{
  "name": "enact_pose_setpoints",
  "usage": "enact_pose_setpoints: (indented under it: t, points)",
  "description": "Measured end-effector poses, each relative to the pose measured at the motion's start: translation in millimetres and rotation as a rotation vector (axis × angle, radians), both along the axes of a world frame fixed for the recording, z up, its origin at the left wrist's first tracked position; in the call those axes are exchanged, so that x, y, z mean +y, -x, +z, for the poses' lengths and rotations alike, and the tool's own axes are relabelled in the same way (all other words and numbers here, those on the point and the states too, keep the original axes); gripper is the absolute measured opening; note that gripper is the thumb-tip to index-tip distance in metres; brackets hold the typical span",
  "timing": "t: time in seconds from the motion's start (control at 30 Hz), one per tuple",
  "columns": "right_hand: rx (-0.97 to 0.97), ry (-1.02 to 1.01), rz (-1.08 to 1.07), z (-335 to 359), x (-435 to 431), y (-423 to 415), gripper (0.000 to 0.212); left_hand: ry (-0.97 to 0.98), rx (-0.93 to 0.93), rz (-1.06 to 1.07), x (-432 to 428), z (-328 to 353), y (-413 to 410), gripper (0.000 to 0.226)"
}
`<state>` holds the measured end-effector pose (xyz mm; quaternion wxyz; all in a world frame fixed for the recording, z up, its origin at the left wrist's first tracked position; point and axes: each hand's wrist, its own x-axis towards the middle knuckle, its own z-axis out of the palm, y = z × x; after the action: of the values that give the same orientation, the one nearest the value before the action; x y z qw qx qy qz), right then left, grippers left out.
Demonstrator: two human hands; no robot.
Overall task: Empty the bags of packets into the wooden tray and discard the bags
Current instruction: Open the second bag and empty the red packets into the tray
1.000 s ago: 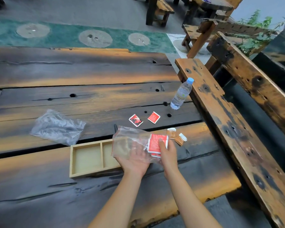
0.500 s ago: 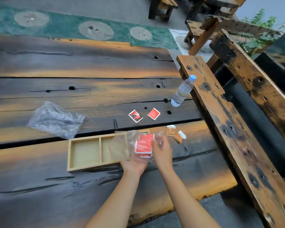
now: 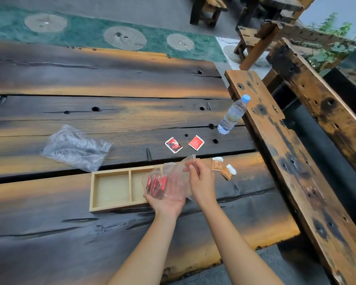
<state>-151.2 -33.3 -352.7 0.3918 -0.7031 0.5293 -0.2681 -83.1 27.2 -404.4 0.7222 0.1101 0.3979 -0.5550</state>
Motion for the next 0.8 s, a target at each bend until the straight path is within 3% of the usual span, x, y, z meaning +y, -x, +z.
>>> enact_pose_setpoints:
  t: [0.2, 0.4, 0.57, 0.8]
  points:
    - [-0.042, 0.033, 0.017, 12.5, -4.0, -12.1, 0.017, 0.036, -0.174, -0.066, -2.3, -8.4, -3.1, 0.040]
    - [-0.108, 0.048, 0.028, 19.0, -8.0, -22.7, 0.018, 0.016, -0.264, -0.082, -2.0, -9.8, -7.0, 0.037]
    - [-0.118, 0.059, 0.056, 22.7, -9.8, -28.8, 0.020, 0.000, -0.212, -0.117, 1.1, -6.7, -12.8, 0.034]
    - [-0.108, 0.132, 0.042, 30.1, -14.6, -35.0, 0.045, 0.019, -0.236, -0.178, 6.1, 3.4, -21.6, 0.038]
